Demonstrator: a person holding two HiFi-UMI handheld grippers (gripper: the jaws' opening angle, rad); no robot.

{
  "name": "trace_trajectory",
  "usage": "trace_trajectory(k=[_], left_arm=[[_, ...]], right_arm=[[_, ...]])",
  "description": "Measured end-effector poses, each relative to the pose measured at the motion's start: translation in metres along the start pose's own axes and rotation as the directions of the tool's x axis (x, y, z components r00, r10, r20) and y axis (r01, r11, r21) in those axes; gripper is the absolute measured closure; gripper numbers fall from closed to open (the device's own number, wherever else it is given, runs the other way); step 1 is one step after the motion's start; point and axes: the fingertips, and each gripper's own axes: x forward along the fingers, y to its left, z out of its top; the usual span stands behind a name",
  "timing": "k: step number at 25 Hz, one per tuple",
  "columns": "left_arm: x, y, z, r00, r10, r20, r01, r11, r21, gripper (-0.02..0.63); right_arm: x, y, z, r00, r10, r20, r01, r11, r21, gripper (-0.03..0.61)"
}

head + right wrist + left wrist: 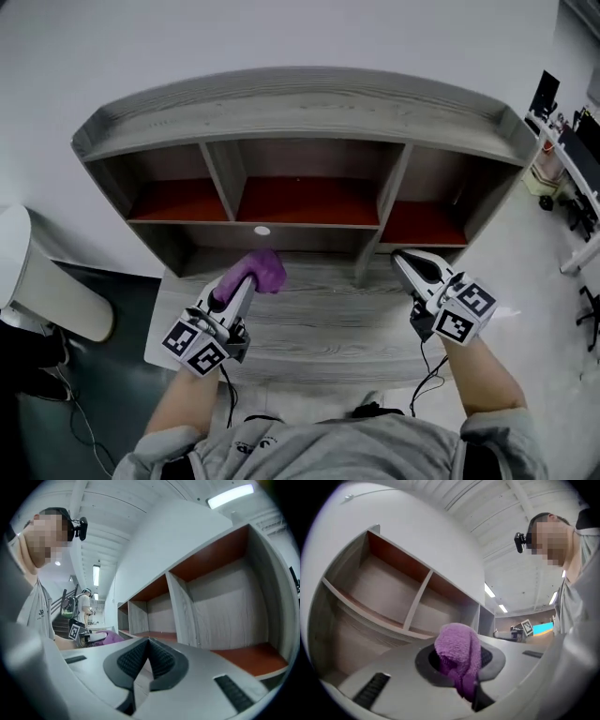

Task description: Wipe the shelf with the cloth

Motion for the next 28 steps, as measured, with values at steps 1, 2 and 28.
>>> trace_trajectory(k=[1,2,28], left_arm=[[-0.007,-0.006,0.015,1.0,-0.003,0.005,0.003,1.0,-0.02,0.551],[-0.013,-0.012,0.029,1.0,-0.008,0.008,0.009,0.999,-0.037,0.551],[-0.122,-0.165,0.129,0.999,-0.003,-0.053,-0.002,0.996,-0.092,0.549]], right_arm=[[-0.001,0.008,0.011,1.0,0.0,-0.012,0.0,1.0,0.008,0.565],[-0.003,0.017,0.022,1.0,-0.002,-0.02,0.003,1.0,0.02,0.565],[-0.123,0.139,0.096,0.999,-0.016,-0.035,0.021,0.987,0.158,0.568]])
